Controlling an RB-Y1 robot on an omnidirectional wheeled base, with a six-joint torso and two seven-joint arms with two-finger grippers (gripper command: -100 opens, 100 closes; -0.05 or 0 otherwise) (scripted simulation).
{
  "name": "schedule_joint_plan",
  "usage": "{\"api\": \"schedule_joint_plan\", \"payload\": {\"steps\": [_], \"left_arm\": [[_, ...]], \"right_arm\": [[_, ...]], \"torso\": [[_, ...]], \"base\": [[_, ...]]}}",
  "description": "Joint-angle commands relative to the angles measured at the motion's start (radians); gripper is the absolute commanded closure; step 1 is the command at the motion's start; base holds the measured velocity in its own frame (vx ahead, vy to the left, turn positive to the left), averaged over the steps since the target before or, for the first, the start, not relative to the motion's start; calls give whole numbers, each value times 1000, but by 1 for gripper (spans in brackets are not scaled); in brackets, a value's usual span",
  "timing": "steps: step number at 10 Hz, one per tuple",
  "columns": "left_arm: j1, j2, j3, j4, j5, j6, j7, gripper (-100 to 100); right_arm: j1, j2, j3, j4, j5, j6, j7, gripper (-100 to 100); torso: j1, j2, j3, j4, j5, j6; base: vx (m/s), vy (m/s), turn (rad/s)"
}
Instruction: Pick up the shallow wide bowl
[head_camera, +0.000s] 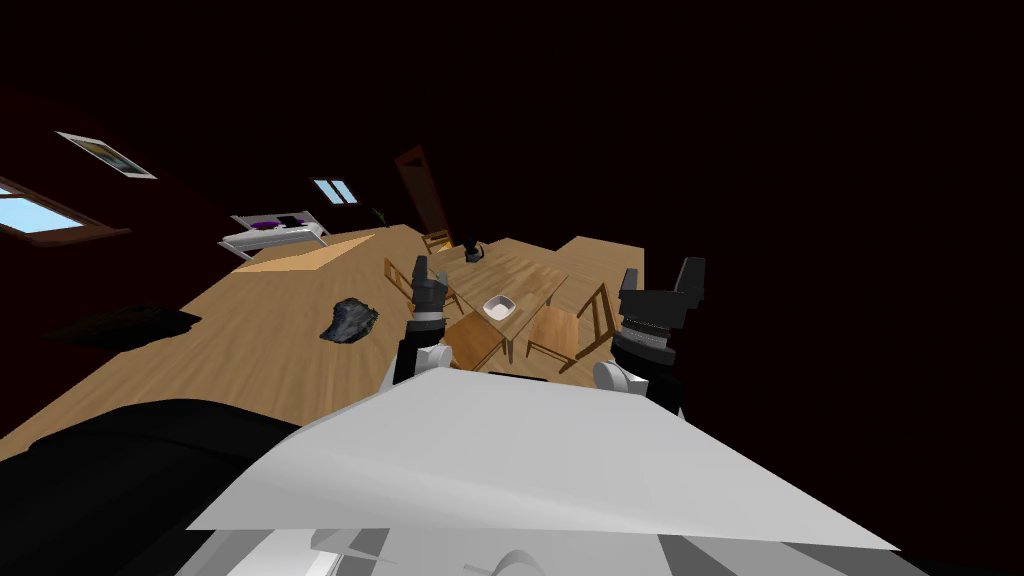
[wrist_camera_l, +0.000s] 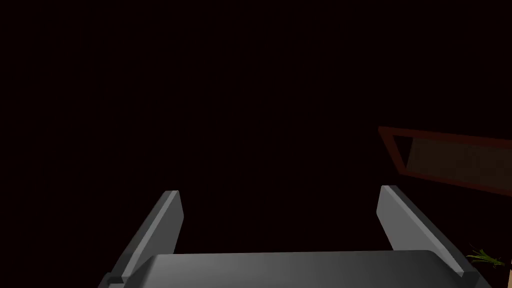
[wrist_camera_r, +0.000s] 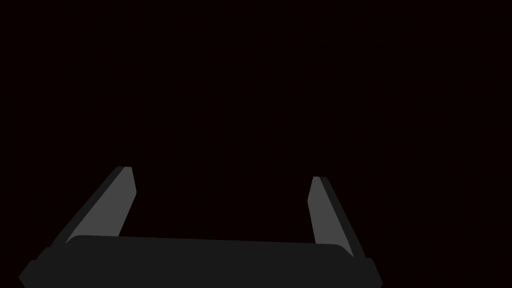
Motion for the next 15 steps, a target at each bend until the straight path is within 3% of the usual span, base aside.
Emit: {"api": "schedule_joint_plan", "payload": {"steps": [1,6,15], "left_arm": [[-9,38,-1,23,-1,23,0,-100],[-40,74,-4,98,-6,101,-1,-100],[-120,91,-11,295,-17,311,-3,-100]], "right_arm": [[0,0,0,0,0,0,0,0],[0,0,0,0,0,0,0,0],[0,0,0,0,0,0,0,0]], "torso": [[0,0,0,0,0,0],[0,-1,-1,0,0,0],[-1,-1,-1,0,0,0]], "base": [[3,-4,-20],[9,-8,-30],[12,-11,-42]]}}
